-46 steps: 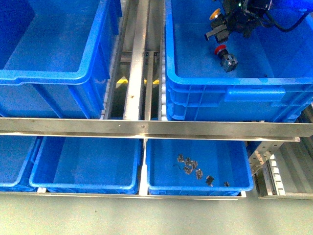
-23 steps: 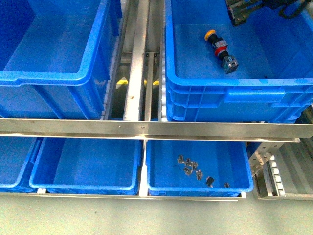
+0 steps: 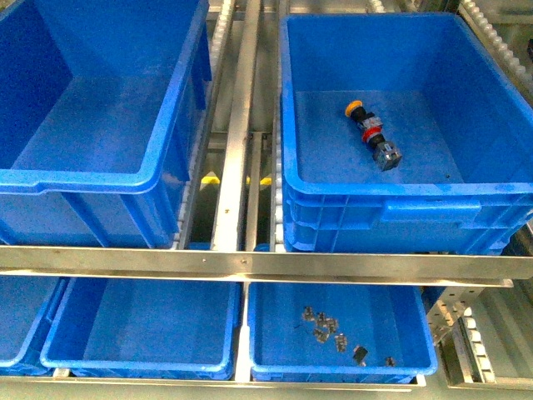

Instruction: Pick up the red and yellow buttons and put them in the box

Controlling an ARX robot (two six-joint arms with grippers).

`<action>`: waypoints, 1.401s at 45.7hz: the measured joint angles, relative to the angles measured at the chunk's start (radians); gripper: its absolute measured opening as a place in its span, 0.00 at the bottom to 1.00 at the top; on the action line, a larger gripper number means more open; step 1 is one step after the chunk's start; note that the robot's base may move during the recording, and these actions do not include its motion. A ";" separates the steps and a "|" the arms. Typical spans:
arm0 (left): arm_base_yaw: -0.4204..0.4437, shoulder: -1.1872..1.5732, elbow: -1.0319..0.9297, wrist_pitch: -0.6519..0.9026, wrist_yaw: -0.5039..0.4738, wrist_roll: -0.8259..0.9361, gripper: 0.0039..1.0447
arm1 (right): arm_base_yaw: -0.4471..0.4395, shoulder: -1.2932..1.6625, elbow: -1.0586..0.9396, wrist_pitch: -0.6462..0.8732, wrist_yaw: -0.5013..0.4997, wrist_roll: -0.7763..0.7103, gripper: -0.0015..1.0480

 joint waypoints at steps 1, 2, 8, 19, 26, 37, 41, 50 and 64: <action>0.000 0.000 0.000 0.000 0.000 0.000 0.92 | -0.001 -0.006 -0.043 0.059 -0.003 0.003 0.65; 0.000 0.000 0.000 0.000 0.000 0.000 0.92 | -0.002 -0.021 -0.079 0.098 -0.007 0.004 0.60; 0.000 0.000 0.000 0.000 0.000 0.000 0.92 | -0.046 -0.152 -0.203 0.142 -0.051 0.008 0.33; 0.000 0.000 0.000 0.000 0.000 0.000 0.92 | -0.061 -0.311 -0.352 0.118 -0.056 0.011 0.03; 0.000 0.000 0.000 0.000 0.000 0.000 0.92 | -0.061 -0.414 -0.413 0.075 -0.056 0.011 0.03; 0.000 0.000 0.000 0.000 0.000 0.000 0.92 | -0.062 -0.549 -0.512 0.030 -0.057 0.011 0.03; 0.000 0.000 0.000 0.000 0.000 0.000 0.92 | -0.062 -0.622 -0.524 -0.022 -0.057 0.011 0.03; 0.000 0.000 0.000 0.000 0.000 0.000 0.92 | -0.062 -0.800 -0.539 -0.175 -0.057 0.011 0.03; 0.000 0.000 0.000 0.000 0.000 0.000 0.92 | -0.062 -0.995 -0.541 -0.354 -0.057 0.011 0.03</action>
